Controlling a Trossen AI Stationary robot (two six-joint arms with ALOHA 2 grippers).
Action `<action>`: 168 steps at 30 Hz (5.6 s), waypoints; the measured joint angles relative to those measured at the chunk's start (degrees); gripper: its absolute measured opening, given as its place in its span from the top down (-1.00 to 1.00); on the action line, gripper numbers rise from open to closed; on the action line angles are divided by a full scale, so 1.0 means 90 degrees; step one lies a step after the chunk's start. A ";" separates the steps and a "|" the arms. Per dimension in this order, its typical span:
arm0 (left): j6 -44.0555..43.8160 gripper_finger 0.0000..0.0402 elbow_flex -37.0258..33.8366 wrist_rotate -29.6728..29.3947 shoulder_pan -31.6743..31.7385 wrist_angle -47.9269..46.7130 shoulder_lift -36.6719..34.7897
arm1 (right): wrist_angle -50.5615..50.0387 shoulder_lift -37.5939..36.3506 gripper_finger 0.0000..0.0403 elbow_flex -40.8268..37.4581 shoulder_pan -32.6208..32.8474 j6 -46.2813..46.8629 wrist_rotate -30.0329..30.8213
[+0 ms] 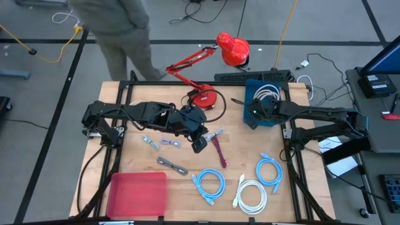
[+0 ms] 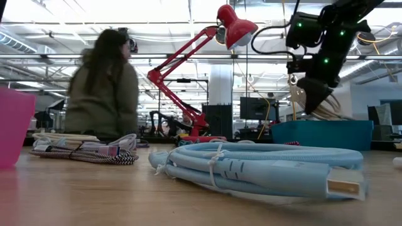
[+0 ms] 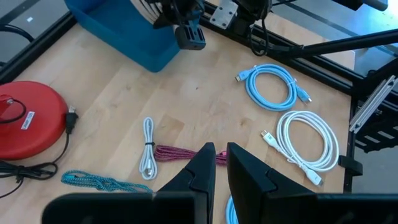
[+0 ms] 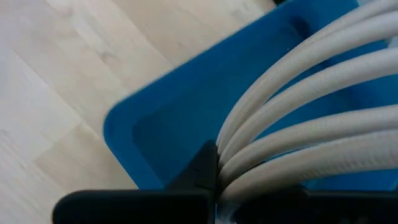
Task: Sort cables
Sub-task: Put the top gray usb cable into the blue bin, then put the violet charger cable into the pink bin
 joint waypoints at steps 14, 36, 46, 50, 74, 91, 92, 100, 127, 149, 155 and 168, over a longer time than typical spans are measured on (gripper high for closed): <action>0.0049 0.80 0.0000 0.0000 0.0002 0.0005 0.0000 | 0.0003 -0.0002 0.28 -0.0057 0.0004 -0.0004 -0.0159; -0.1950 0.80 -0.0164 -0.2000 0.0054 -0.2536 -0.0813 | 0.4595 -0.2115 0.23 0.0113 0.0660 0.2049 -0.4365; -0.3170 0.80 -0.4164 -0.2803 -0.0801 0.0055 -0.4041 | 0.6360 -0.2127 0.23 0.0115 0.1624 0.2365 -0.3452; -0.2752 0.80 -0.6143 -0.2906 -0.1064 0.1638 -0.5463 | 0.6380 -0.2123 0.23 0.0115 0.1801 0.2337 -0.3145; 0.0467 0.49 -0.7376 0.0662 0.2951 0.1441 -0.3299 | 0.6523 -0.1489 0.23 0.0115 0.2023 0.2501 -0.2489; 0.3009 0.26 -0.7371 0.0899 0.3779 0.0985 -0.2216 | 0.6570 -0.1494 0.23 0.0115 0.2028 0.2531 -0.2667; 0.3012 0.26 -0.7371 0.0900 0.3779 0.0993 -0.2144 | 0.6570 -0.1494 0.23 0.0115 0.2028 0.2530 -0.2667; 0.3058 0.25 -0.7371 0.1078 0.3760 0.1306 -0.1566 | 0.6568 -0.1494 0.23 0.0115 0.2041 0.2533 -0.2670; 0.0704 0.98 -0.7155 0.2508 0.2408 0.0433 -0.3706 | 0.6544 -0.1494 0.23 0.0115 0.2246 0.2402 -0.2599; -0.5599 0.98 -0.7150 0.1068 -0.4902 0.1383 -0.3437 | 0.6417 -0.1491 0.23 0.0111 0.2172 0.2288 -0.2116; -0.5484 0.98 -0.7150 0.1897 -0.5129 0.1364 -0.2603 | 0.6415 -0.1491 0.23 0.0111 0.2080 0.2307 -0.2124; -0.5276 0.65 -0.7150 0.2295 -0.5217 0.1027 -0.2404 | 0.6282 -0.1491 0.23 0.0111 0.2081 0.2334 -0.2141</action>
